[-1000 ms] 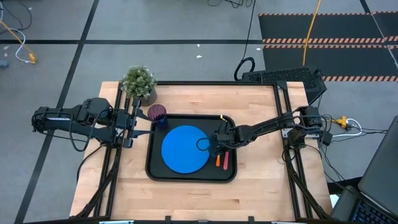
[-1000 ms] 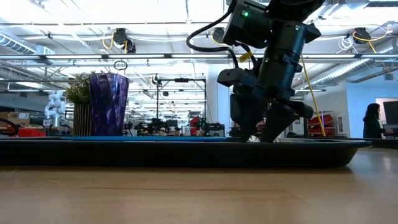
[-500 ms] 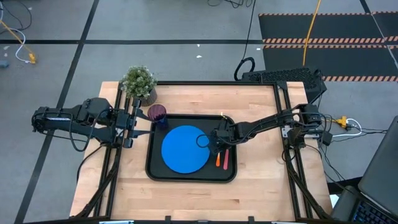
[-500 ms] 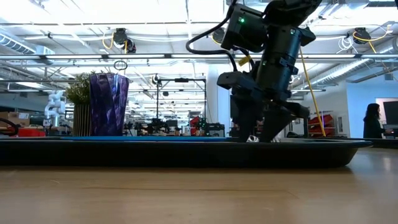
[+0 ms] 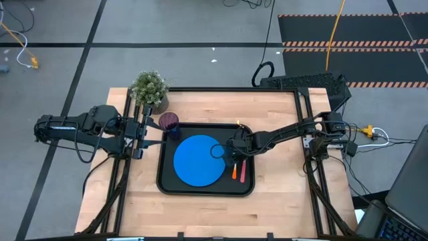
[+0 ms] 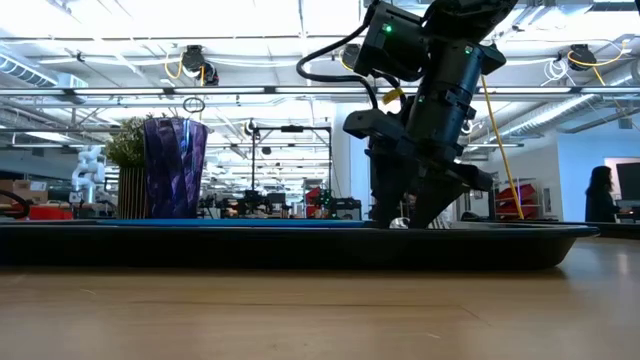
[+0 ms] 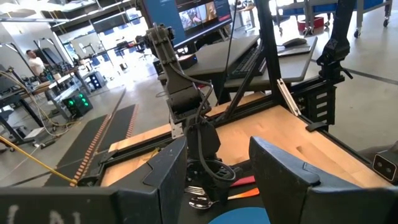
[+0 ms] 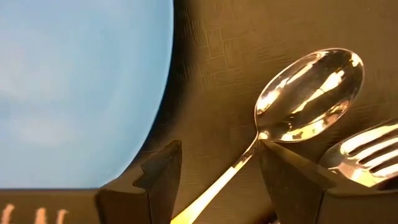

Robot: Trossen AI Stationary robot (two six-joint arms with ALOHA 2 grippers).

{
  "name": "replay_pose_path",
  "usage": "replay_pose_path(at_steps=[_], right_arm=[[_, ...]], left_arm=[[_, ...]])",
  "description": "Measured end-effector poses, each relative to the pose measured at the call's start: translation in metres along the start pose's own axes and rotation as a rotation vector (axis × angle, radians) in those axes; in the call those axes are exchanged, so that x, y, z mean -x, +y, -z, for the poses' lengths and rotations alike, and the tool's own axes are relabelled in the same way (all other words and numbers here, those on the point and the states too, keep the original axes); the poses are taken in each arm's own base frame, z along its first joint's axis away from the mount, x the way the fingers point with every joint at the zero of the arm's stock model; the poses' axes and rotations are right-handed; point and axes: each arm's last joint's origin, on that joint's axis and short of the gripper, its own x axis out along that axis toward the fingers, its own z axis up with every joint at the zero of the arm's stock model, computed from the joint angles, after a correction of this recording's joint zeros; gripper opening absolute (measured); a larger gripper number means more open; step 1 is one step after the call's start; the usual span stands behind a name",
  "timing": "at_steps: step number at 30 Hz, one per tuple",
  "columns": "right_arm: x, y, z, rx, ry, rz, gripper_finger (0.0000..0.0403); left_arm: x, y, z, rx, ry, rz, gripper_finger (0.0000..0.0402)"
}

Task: Pick and place plate/cup/fork/spoon on tray
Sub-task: Adjust the orange spoon on the black tray

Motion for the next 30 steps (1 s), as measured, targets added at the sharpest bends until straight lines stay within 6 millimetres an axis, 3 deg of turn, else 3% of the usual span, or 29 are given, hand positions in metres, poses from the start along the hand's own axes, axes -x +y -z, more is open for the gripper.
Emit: replay_pose_path(at_steps=[30], right_arm=[[0.0002, 0.0044, -0.0010, 0.010, 0.002, -0.051, 0.0203]], left_arm=[[0.0000, 0.0000, 0.0001, 0.000, 0.000, 0.000, 0.0177]])
